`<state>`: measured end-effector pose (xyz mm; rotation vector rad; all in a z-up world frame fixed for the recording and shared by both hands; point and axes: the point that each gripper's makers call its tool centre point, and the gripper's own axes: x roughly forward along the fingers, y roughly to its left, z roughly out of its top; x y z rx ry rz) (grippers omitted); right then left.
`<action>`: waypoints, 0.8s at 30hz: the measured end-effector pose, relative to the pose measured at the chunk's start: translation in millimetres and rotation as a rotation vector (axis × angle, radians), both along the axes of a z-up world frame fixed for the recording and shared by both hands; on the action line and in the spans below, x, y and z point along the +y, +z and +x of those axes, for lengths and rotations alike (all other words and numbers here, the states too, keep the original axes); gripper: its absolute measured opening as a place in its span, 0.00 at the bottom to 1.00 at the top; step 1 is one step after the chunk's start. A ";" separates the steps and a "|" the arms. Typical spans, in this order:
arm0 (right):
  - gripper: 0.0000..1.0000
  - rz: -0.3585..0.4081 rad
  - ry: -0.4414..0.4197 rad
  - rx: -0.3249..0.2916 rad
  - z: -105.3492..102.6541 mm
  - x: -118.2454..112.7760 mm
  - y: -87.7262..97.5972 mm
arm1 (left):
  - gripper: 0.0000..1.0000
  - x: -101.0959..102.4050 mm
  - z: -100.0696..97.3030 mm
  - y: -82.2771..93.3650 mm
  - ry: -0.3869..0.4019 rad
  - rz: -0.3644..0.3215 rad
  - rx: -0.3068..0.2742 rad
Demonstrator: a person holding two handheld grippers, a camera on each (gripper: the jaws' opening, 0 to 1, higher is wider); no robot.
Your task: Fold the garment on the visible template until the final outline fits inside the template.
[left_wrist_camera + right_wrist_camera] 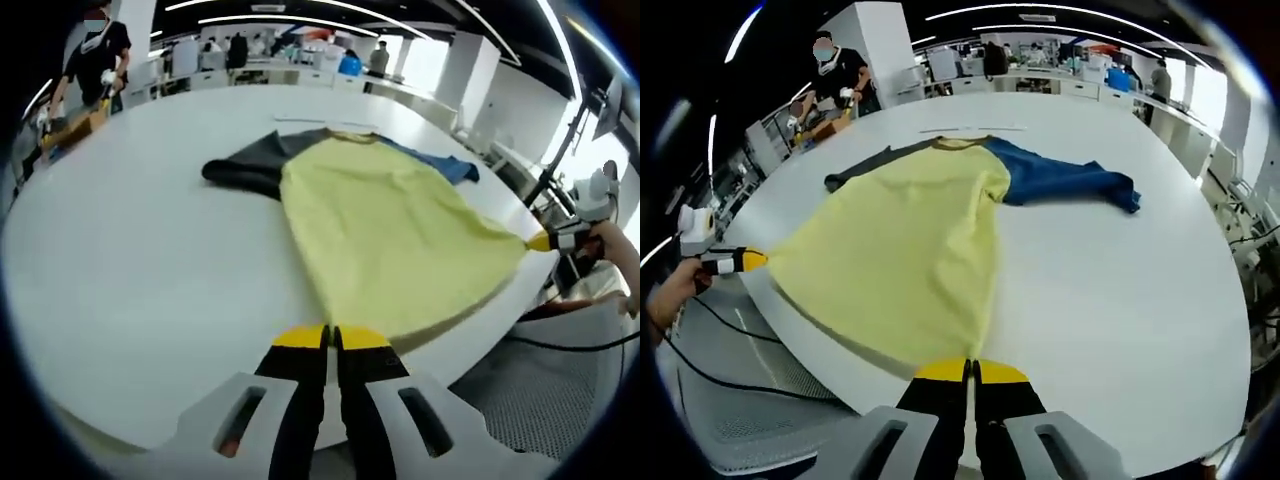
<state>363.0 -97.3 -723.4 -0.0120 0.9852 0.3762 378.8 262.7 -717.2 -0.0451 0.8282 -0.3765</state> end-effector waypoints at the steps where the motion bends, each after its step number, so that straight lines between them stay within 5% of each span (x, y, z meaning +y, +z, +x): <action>1: 0.00 -0.003 0.000 0.004 -1.9 0.1 -2.1 | 0.00 0.7 -0.9 -1.7 -0.001 0.003 0.004; 24: 0.00 -0.027 -0.043 0.076 -24.7 -8.6 -26.0 | 0.00 1.9 -27.0 -32.2 -0.022 0.068 0.128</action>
